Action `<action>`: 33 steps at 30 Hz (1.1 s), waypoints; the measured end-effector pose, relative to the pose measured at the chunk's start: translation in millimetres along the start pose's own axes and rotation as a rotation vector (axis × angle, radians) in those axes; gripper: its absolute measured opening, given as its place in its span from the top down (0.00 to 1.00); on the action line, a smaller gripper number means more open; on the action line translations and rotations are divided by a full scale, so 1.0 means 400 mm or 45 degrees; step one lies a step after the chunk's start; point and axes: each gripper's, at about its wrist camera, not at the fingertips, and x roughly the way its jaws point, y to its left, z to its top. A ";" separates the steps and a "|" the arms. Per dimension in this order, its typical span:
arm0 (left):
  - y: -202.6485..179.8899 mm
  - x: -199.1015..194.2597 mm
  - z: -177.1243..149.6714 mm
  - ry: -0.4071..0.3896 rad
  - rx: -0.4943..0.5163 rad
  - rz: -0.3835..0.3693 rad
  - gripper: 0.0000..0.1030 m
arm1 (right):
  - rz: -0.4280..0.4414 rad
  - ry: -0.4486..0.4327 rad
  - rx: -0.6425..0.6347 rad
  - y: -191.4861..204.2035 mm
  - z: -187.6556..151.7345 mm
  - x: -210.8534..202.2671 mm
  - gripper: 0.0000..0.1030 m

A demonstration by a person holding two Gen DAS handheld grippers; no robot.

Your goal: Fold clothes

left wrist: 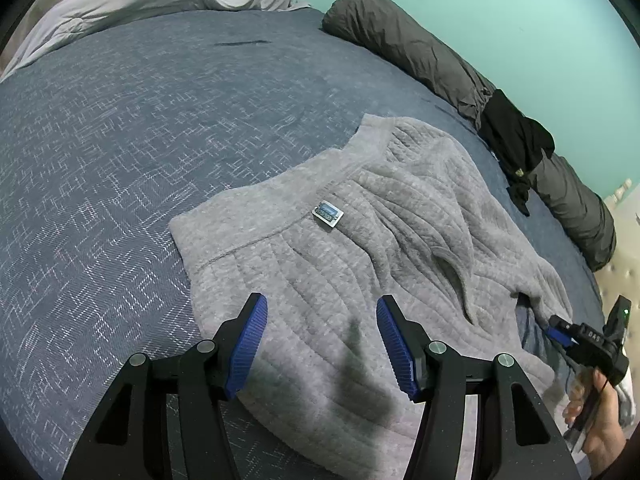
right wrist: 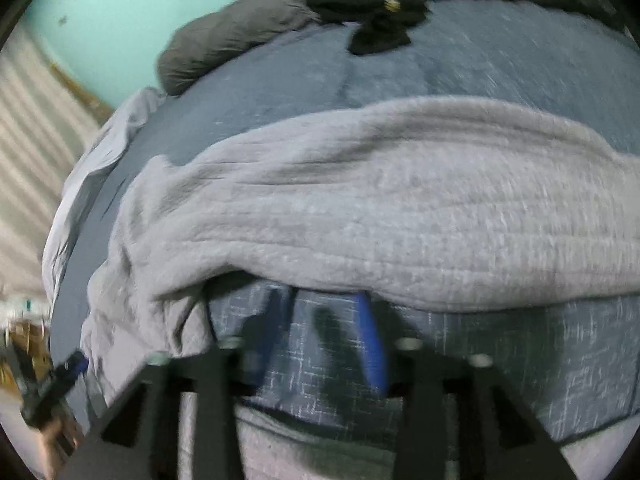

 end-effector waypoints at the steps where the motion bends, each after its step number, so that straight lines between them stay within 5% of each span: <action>1: 0.000 0.000 0.001 0.000 -0.001 0.000 0.41 | -0.016 -0.008 0.044 -0.010 0.001 0.002 0.56; 6: -0.004 0.002 0.005 0.004 0.010 -0.001 0.41 | -0.007 -0.040 0.210 -0.059 0.007 0.021 0.57; 10: -0.003 0.000 0.006 0.003 0.009 0.001 0.41 | -0.048 -0.061 0.153 -0.051 0.016 0.018 0.93; 11: -0.002 0.001 0.006 0.003 0.008 0.001 0.41 | -0.048 -0.068 0.132 -0.048 0.019 0.011 0.95; 23: -0.005 0.001 0.006 0.002 0.007 -0.001 0.41 | -0.045 -0.050 -0.052 -0.050 0.009 -0.050 0.98; 29: -0.009 0.005 0.005 0.007 0.012 -0.007 0.41 | -0.135 0.102 -0.103 -0.046 0.005 -0.050 0.96; 33: -0.015 0.007 0.015 0.002 0.017 -0.007 0.41 | -0.135 0.000 -0.240 0.036 0.048 -0.109 0.95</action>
